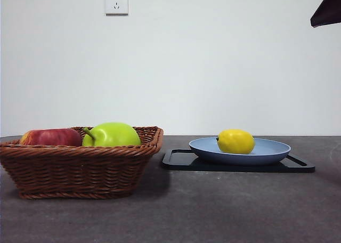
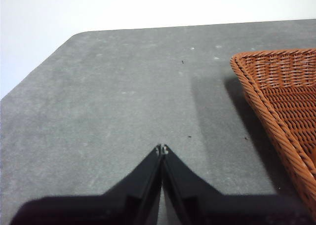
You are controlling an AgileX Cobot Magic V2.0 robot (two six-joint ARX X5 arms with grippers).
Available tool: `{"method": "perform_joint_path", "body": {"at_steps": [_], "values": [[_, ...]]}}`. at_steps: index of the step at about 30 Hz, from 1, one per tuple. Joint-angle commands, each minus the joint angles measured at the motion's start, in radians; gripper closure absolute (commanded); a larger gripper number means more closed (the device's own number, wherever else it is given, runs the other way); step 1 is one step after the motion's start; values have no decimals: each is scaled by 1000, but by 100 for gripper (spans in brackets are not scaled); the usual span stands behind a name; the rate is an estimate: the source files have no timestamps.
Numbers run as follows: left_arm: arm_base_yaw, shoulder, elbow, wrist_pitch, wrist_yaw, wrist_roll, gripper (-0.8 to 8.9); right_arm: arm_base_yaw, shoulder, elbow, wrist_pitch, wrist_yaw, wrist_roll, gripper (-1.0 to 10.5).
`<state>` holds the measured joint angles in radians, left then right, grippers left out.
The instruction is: Take the lemon from the basket,put the lemon in the plate,hand out the plate
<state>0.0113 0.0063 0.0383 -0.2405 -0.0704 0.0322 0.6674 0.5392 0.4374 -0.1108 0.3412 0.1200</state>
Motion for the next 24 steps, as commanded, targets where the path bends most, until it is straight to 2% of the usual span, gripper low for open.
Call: {"method": "perform_joint_path", "body": {"at_steps": [1,21,23,24], "values": [[3,-5,-12,9,-1,-10,805,7,2,6,11,6,14,943],[3,-3,-12,9,-2,-10,805,7,2,6,11,6,14,943],[3,-3,-12,9,-2,-10,805,7,2,6,10,6,-2,943],[3,-3,-12,8,-2,-10,805,7,1,6,13,10,-51,943]]}}
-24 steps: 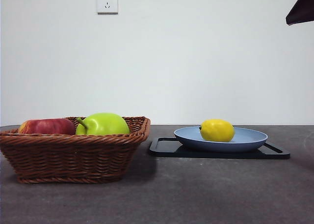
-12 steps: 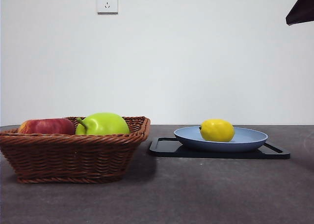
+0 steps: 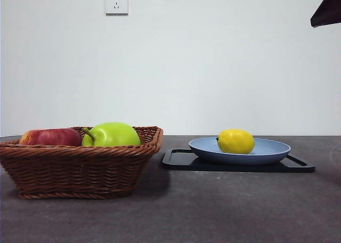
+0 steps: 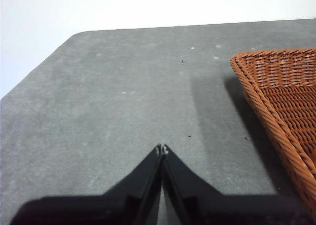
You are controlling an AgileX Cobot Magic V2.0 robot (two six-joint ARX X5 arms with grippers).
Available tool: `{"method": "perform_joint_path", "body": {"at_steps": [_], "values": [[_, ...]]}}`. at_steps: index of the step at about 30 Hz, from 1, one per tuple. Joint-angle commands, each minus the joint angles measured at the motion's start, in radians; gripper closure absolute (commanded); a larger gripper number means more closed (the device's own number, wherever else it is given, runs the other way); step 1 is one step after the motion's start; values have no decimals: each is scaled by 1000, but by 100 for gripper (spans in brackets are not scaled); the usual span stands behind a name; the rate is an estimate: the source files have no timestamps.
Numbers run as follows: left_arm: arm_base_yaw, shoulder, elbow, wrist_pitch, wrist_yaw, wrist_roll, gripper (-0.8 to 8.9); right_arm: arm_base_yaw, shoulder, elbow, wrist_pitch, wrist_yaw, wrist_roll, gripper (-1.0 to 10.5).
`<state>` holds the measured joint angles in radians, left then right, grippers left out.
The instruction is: Take the lemon from the basket,put the lemon in the plate,hand out the plate
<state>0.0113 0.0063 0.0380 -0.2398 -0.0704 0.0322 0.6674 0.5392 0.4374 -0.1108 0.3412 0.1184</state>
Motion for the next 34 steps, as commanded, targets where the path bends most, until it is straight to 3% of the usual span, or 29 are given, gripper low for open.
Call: {"method": "perform_joint_path", "body": {"at_steps": [1,5,8,15,18,34], "values": [[3,-3,-11,8,-2,-10,805,6,-6,6,11,16,-115,943],[3,-3,-11,8,-2,-10,805,-48,-103,-2,-44,23,-185,943],[3,-3,-11,8,-1,-10,805,-136,-186,-35,-54,16,-173,943],[3,-3,-11,8,-2,-10,805,-441,-371,-194,-37,-294,-158,943],[3,-3,-11,8,-2,-10,805,-516,-417,-266,-27,-368,-150,943],[3,-3,-11,8,-2,-10,805,-614,-527,-429,-56,-395,-65,943]]}}
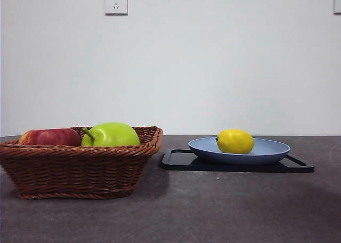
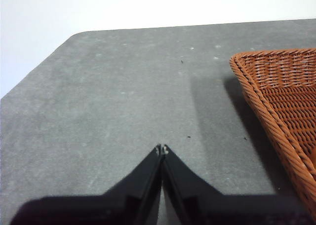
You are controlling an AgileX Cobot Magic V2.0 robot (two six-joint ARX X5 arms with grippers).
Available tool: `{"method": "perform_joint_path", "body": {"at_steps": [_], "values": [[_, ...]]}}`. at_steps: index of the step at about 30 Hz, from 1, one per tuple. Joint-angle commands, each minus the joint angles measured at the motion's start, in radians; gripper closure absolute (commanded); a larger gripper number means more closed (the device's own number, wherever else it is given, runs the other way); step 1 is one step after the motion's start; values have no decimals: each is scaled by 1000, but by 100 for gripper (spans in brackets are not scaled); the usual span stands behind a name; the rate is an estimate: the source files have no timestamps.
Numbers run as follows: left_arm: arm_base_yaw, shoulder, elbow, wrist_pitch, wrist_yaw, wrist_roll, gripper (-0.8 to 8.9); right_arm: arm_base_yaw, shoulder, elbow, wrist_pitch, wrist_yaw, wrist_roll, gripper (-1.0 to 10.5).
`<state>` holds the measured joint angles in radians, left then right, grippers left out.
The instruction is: Take the lemon from the basket,put the lemon in the plate,hand out the plate
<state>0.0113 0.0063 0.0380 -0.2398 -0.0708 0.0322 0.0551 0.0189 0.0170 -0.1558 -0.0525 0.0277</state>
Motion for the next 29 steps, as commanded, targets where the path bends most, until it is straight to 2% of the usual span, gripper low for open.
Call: {"method": "perform_joint_path", "body": {"at_steps": [1,29], "values": [[3,-3,-11,8,-1,-10,805,-2,-7,-8,-22,-1,29,943],[3,-3,-11,8,-1,-10,805,-2,-6,-8,-21,6,39,943]]}}
